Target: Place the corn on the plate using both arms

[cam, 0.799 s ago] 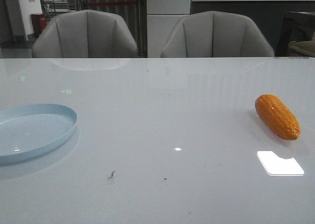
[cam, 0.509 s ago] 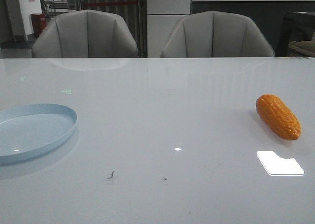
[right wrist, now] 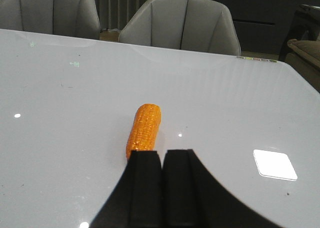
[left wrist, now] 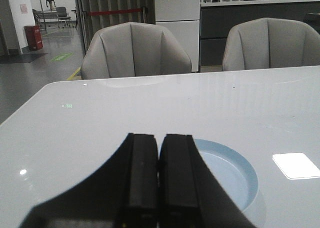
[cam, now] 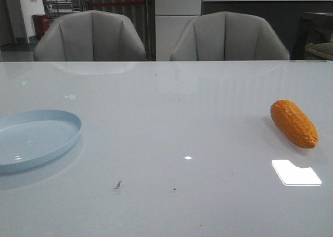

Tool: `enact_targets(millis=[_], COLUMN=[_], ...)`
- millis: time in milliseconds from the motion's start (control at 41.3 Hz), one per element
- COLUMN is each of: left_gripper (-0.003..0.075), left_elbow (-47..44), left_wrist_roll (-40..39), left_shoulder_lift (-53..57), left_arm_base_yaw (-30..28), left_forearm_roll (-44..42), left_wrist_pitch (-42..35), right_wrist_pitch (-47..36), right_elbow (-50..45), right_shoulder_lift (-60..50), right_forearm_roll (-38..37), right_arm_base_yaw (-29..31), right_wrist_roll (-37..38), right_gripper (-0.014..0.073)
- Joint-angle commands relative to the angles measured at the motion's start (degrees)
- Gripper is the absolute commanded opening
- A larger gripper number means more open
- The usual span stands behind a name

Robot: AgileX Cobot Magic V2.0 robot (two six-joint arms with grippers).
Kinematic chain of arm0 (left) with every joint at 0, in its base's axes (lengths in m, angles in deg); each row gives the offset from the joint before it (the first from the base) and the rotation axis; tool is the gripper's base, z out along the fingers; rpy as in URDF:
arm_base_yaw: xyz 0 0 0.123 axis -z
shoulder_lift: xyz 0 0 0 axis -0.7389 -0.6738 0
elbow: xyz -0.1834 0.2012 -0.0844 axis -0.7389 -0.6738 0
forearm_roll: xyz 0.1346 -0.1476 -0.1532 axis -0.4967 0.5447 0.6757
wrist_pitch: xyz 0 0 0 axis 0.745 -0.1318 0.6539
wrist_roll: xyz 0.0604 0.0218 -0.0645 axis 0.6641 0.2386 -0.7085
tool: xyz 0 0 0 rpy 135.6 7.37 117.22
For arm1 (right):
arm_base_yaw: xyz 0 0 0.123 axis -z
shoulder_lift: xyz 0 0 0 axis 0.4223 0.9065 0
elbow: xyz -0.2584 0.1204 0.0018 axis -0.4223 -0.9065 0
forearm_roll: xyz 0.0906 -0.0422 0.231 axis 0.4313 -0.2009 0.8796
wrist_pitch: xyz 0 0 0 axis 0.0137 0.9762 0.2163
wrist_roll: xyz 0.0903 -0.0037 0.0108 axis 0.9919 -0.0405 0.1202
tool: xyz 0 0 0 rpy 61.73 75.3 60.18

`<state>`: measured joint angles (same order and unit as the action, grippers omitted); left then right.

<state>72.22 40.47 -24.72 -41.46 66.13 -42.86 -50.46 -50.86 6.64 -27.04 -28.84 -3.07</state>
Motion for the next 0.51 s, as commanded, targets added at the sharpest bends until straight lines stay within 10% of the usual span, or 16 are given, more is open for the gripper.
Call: enact_targets(millis=[0, 484], left_gripper=[0.0096, 0.0096], left_elbow=[-2.2, -1.4], left_wrist_roll=[-0.6, -0.6], left_shoulder_lift=[0.4, 0.4], left_arm_base_yaw=[0.5, 0.5], left_forearm_roll=[0.6, 0.6], left_wrist_pitch=[-7.4, -14.9], right_wrist_pitch=[-8.2, -24.3], right_elbow=[1.3, 1.3], right_shoulder_lift=[-1.1, -1.1], right_forearm_roll=[-0.3, 0.0], right_arm_base_yaw=[0.0, 0.0], right_wrist_roll=[-0.5, -0.4], right_gripper=[0.0028, 0.0028])
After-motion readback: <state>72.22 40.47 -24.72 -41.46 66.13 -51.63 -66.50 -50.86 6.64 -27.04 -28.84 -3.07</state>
